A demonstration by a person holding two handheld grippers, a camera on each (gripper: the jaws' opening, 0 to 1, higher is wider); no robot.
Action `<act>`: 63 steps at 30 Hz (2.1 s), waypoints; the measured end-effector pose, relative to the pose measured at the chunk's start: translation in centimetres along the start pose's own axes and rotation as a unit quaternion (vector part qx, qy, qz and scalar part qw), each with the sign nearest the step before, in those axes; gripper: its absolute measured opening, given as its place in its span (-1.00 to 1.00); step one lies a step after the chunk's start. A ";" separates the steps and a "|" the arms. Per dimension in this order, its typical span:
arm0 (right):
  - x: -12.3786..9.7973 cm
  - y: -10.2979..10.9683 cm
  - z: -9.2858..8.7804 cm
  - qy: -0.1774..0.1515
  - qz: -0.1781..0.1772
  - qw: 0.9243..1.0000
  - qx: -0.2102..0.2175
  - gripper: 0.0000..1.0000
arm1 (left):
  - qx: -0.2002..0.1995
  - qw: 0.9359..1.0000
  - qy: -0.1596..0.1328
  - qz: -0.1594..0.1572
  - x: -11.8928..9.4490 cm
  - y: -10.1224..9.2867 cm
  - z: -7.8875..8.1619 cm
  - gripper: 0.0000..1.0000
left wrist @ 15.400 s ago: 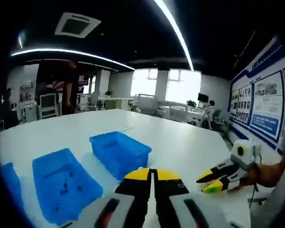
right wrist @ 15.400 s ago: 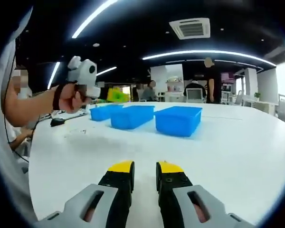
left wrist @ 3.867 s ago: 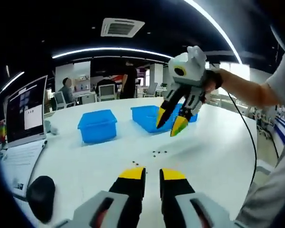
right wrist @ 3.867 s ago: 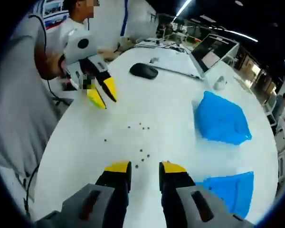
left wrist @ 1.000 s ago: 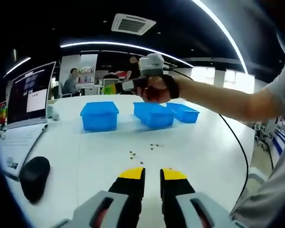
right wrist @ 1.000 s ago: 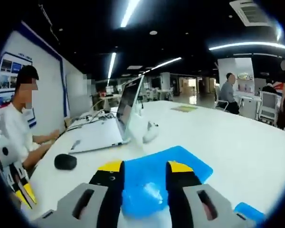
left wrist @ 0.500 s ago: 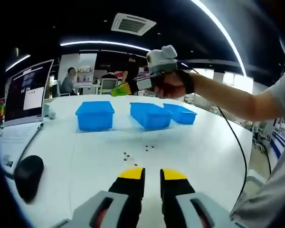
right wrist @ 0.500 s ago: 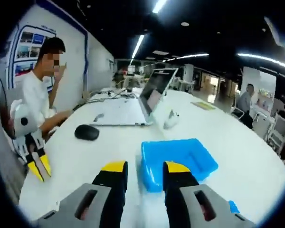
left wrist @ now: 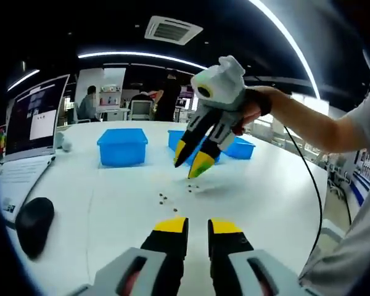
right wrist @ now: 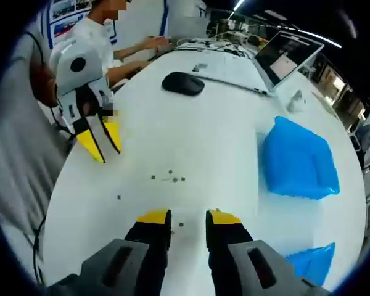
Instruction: Pick up the resistors one by one and place each resistor into its matching bin, sorting the parts by color and model until every resistor is separated into the correct bin for its type
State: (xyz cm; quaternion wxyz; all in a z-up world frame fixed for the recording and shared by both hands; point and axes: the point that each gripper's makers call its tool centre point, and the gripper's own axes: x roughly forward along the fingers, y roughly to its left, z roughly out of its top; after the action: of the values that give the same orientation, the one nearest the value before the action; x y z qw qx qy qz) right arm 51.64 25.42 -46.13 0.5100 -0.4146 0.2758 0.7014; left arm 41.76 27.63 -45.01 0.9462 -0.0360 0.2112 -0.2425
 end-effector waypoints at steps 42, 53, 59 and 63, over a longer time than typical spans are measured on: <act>-2.9 -1.7 7.5 -0.213 -0.039 0.976 0.029 -0.90 | -0.008 1.000 -0.008 0.012 -0.6 1.2 0.1 -0.68; -8.5 -12.3 11.3 -0.447 -0.182 0.861 0.162 -0.90 | -0.014 1.000 -0.013 0.011 -0.8 1.3 0.5 -0.68; -9.1 -17.7 8.1 -0.382 -0.359 0.838 0.151 -0.90 | -0.019 0.999 -0.024 0.016 -1.5 1.3 0.8 -0.69; -8.3 -18.3 8.4 -0.385 -0.358 0.833 0.175 -0.90 | -0.039 0.999 -0.025 0.028 -2.0 2.1 0.3 -0.69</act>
State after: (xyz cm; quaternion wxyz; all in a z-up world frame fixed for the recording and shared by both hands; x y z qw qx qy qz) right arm 67.52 34.21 -34.06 0.8543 -0.0851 0.0077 0.5127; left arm 41.22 30.42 -44.32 0.9554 -0.0731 0.1981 -0.2064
